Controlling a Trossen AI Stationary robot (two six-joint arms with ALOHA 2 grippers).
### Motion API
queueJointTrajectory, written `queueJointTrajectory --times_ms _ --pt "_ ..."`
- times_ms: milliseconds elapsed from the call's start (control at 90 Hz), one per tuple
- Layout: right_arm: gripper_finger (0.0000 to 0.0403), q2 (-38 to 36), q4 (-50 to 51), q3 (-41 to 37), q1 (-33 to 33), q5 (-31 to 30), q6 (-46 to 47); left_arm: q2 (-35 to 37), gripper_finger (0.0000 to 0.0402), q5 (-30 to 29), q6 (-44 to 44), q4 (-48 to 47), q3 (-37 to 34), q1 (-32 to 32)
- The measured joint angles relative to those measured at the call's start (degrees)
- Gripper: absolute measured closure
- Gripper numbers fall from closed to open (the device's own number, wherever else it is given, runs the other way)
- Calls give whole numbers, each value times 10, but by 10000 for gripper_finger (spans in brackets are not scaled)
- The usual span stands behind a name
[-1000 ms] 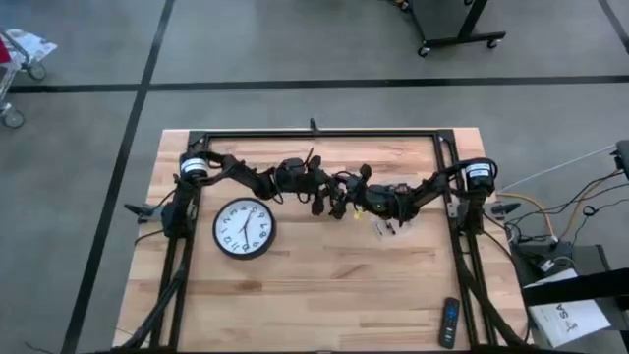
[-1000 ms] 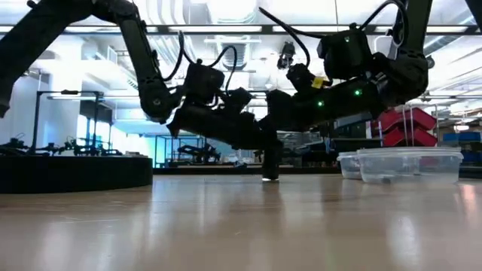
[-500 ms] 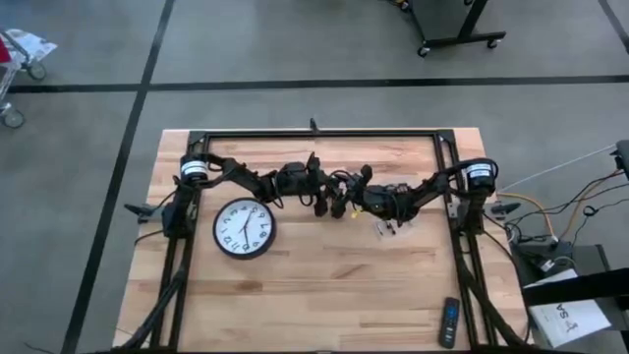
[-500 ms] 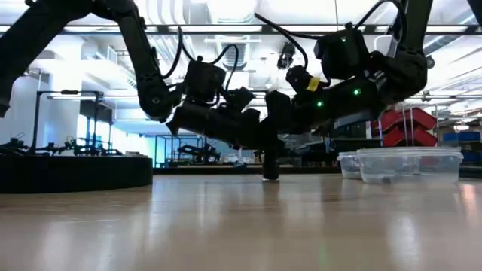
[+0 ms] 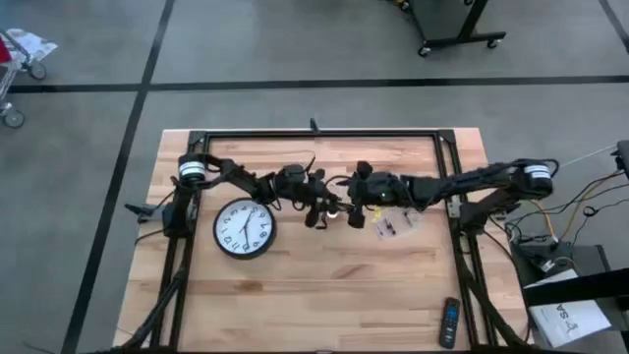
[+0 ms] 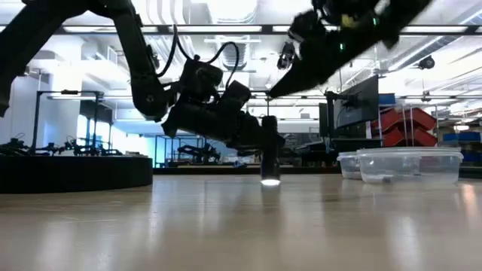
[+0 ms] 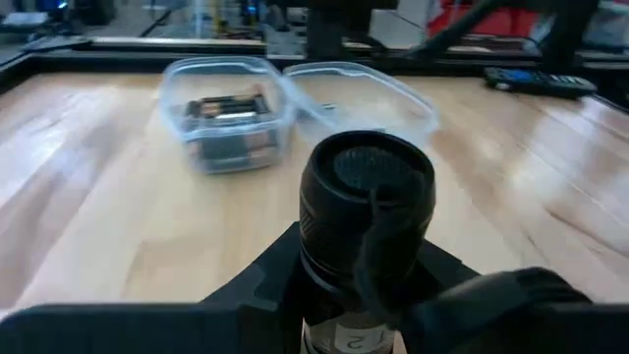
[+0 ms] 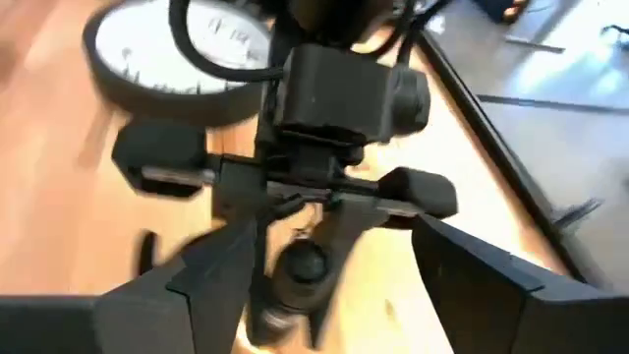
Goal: Insert battery
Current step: Close the black battery compartment
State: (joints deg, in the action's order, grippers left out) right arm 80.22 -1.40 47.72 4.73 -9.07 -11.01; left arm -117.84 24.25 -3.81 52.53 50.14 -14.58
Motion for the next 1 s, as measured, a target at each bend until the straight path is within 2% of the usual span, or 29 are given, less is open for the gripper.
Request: queueJointTrajectory --times_ms 89,233,500,678,867,1000 --pt "152 5 126 65 8 20 -35 -1 307 -1 1 9 -1 14" --pt "163 43 265 166 19 77 -63 -2 307 -27 21 8 3 36" --pt "173 146 418 286 25 161 -96 -7 304 -74 35 17 4 48" --pt "174 191 444 317 25 173 -109 -12 302 -81 35 23 2 52" --pt "175 193 442 316 25 172 -113 -12 299 -83 35 21 0 62" --pt "191 193 447 316 25 172 -104 -12 299 -83 36 23 0 66"
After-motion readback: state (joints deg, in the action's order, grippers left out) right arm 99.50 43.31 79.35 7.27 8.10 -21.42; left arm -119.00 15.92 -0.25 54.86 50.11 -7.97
